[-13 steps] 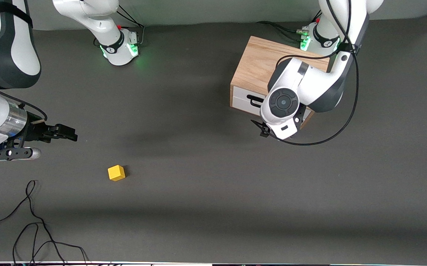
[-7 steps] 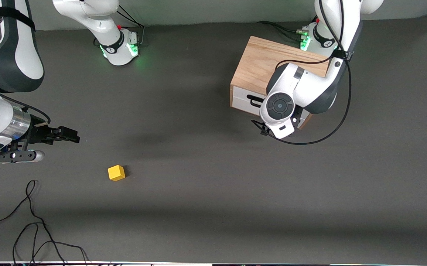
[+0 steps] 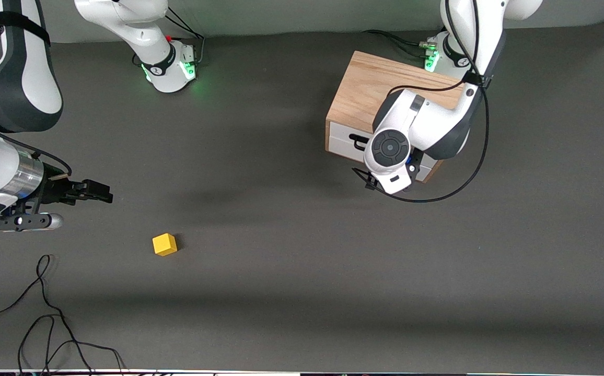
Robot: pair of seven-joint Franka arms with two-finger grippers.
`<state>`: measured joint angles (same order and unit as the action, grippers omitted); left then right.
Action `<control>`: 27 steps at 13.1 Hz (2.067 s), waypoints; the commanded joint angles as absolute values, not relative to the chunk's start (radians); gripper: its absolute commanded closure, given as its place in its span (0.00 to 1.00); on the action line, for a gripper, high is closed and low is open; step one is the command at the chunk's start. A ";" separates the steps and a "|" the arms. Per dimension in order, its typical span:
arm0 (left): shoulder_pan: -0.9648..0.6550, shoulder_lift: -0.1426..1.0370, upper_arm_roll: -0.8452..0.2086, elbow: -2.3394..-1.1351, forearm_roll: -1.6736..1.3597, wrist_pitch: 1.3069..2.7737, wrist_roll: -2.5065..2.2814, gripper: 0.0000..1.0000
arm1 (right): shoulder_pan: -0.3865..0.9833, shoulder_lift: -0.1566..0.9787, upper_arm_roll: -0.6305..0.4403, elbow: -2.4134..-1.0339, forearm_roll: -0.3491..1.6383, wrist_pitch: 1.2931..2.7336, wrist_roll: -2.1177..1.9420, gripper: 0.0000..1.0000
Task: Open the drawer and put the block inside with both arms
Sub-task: 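Pull the drawer open with the left gripper while the right gripper approaches the cube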
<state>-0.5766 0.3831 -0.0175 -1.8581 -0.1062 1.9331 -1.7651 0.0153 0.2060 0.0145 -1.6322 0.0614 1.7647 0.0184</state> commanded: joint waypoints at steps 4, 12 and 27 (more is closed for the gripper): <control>-0.583 0.397 -0.011 -1.830 -0.094 1.941 -1.715 0.00 | 0.021 0.281 0.021 -1.611 0.063 1.842 0.017 0.00; -0.575 0.457 -0.005 -1.755 -0.074 1.944 -1.686 0.00 | 0.054 0.351 0.021 -1.647 0.031 1.950 -0.055 0.00; -0.558 0.689 -0.002 -1.399 -0.075 1.944 -1.680 0.00 | 0.071 0.402 0.020 -1.813 0.032 2.264 -0.250 0.00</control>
